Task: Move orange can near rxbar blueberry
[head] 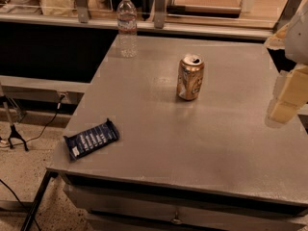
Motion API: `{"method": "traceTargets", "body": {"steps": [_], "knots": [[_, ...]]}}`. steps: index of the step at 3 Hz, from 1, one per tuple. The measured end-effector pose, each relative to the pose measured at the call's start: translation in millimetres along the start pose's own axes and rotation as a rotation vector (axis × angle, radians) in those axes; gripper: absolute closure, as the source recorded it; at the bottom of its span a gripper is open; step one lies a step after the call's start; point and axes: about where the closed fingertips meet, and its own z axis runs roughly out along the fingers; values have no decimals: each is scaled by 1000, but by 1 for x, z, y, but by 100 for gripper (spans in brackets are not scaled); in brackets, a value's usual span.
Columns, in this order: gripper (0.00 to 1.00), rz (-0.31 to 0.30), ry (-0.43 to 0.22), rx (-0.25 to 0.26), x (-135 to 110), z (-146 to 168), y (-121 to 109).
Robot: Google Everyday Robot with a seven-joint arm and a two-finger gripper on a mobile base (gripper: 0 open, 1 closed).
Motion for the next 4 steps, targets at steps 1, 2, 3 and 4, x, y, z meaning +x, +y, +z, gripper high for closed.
{"method": "traceTargets", "body": {"steps": [1, 2, 3, 4], "knots": [[0, 0, 0, 0, 0, 0, 0], [0, 6, -53, 17, -10, 6, -13], [0, 45, -165, 29, -30, 31, -51], [0, 94, -249, 19, -45, 51, -71]]}}
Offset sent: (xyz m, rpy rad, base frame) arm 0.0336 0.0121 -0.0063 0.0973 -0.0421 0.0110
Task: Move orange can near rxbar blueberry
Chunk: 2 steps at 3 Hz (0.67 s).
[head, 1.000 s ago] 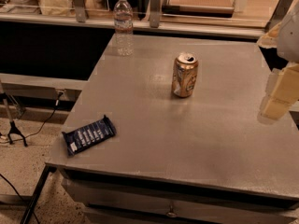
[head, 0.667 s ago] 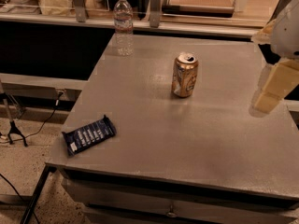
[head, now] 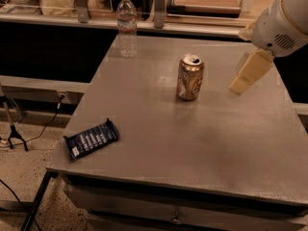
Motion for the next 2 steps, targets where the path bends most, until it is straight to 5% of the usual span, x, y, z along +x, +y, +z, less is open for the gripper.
{"method": "traceTargets", "body": {"steps": [2], "knots": [[0, 24, -150, -96, -44, 78, -5]]}}
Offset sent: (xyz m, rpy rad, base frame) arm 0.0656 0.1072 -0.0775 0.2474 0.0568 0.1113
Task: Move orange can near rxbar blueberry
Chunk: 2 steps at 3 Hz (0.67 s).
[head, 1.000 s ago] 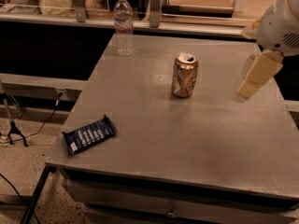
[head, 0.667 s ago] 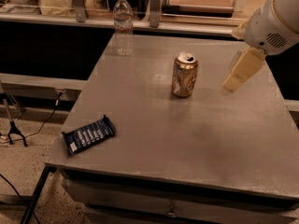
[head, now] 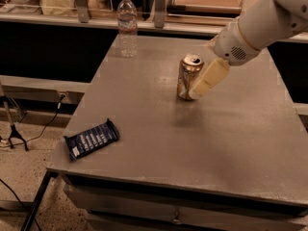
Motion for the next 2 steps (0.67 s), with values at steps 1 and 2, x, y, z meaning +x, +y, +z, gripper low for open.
{"method": "traceTargets", "body": {"steps": [1, 2], "knots": [[0, 0, -9, -6, -2, 7, -1], [15, -1, -9, -8, -3, 8, 0]]}}
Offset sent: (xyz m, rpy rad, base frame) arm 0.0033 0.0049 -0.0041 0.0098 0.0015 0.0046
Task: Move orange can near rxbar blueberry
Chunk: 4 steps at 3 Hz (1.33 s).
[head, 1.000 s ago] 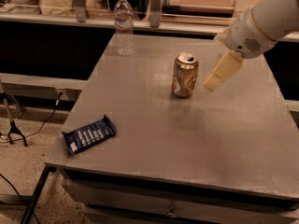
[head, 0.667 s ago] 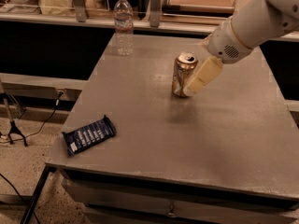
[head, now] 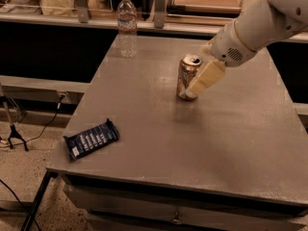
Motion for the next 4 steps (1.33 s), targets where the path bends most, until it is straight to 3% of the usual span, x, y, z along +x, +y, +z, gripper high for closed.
{"method": "traceTargets", "body": {"steps": [3, 4], "knots": [[85, -4, 1, -8, -2, 4, 2], [100, -6, 1, -10, -3, 5, 3]]}}
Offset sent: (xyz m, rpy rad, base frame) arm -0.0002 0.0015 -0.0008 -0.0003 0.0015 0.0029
